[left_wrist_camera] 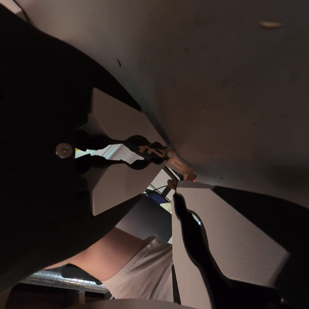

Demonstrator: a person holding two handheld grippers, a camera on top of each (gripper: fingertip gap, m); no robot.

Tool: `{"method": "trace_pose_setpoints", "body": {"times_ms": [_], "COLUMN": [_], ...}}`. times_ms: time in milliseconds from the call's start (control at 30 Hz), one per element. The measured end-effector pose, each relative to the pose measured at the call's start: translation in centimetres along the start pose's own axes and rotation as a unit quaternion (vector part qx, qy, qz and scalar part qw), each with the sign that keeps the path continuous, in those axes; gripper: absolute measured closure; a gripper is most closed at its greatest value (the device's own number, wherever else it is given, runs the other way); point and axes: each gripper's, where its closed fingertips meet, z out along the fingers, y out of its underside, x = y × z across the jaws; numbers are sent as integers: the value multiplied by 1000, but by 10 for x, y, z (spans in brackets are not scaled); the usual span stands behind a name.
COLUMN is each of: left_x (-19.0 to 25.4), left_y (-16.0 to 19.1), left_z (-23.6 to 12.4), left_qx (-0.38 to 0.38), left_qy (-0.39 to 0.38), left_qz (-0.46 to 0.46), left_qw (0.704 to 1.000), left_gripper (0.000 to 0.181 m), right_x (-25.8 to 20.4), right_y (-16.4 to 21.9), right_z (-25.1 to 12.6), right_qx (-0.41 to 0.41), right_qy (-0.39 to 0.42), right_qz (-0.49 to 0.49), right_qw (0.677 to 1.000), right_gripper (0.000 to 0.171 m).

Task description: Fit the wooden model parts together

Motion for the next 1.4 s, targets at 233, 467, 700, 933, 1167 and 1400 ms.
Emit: {"method": "trace_pose_setpoints", "body": {"times_ms": [233, 467, 700, 933, 1167, 1400], "left_x": [-2, -1, 0, 2, 4, 8], "left_y": [1, 1, -1, -1, -3, -5], "left_z": [-2, -3, -4, -1, 1, 6], "left_qx": [6, -8, -16, -2, 8, 42], "left_qy": [25, 38, 33, 32, 33, 39], "left_qz": [20, 27, 38, 53, 66, 111], "left_qw": [999, 999, 999, 998, 997, 992], "left_gripper": [174, 174, 175, 174, 174, 174], "right_x": [8, 10, 9, 6, 4, -3], "right_y": [-4, -2, 1, 4, 7, 3], "right_z": [5, 2, 6, 14, 16, 16], "right_qx": [26, 28, 36, 36, 38, 68], "right_qy": [1, -3, 5, 9, 12, 3], "right_qz": [13, 22, 21, 14, 10, -10], "right_qw": [1000, 999, 999, 999, 999, 998], "right_gripper": [170, 170, 170, 170, 170, 170]}}
